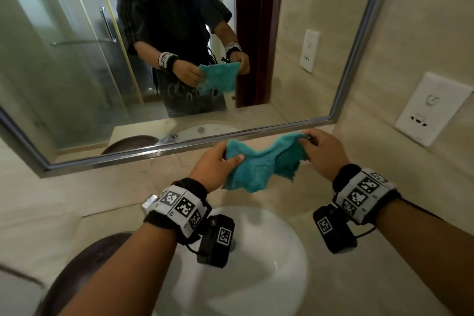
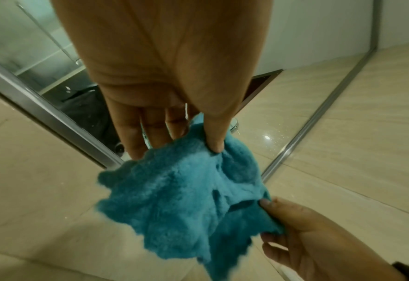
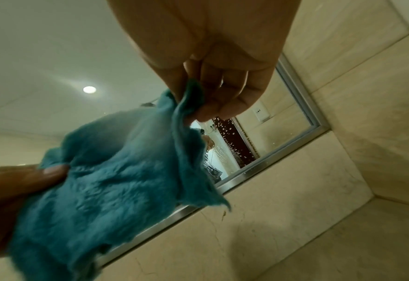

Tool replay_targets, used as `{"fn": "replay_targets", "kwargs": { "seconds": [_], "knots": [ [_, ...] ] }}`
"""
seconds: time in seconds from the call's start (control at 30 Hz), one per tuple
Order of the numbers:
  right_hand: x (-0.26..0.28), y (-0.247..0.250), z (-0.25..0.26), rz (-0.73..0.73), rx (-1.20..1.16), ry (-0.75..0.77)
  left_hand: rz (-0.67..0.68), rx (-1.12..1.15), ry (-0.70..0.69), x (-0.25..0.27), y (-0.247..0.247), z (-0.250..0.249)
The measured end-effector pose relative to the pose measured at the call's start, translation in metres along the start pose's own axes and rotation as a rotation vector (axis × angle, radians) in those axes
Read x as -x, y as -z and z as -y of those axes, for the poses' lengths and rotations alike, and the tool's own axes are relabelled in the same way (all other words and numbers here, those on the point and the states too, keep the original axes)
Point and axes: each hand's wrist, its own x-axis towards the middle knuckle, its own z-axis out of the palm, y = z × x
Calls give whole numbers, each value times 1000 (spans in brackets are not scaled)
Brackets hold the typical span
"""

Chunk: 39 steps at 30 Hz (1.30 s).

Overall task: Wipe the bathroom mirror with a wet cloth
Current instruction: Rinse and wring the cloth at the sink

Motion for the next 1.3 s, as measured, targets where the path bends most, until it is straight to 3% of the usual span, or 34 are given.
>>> {"fn": "replay_targets", "kwargs": {
  "seconds": [0.17, 0.33, 0.43, 0.5, 0.77, 1.03, 1.13, 1.3],
  "knots": [
    [-9, 7, 0, 108, 114, 0, 32, 55, 52, -3, -8, -10],
    [-6, 6, 19, 161, 101, 204, 51, 207, 109, -5, -27, -28],
    [6, 1, 36, 374, 25, 202, 33, 214, 111, -8, -39, -35],
    [11, -4, 39, 436, 18, 208, 10, 194, 120, -10, -43, -39],
    [6, -11, 31, 334, -50, 154, 8, 182, 141, -6, -43, -44],
    [1, -3, 32, 378, -92, 158, -84, 58, 92, -3, -36, -40],
    [2, -1, 33, 491, -206, 121, -18, 88, 113, -1, -37, -45],
    [2, -1, 34, 498, -177, 163, -84, -195, 24, -3, -38, -41]
  ]
}}
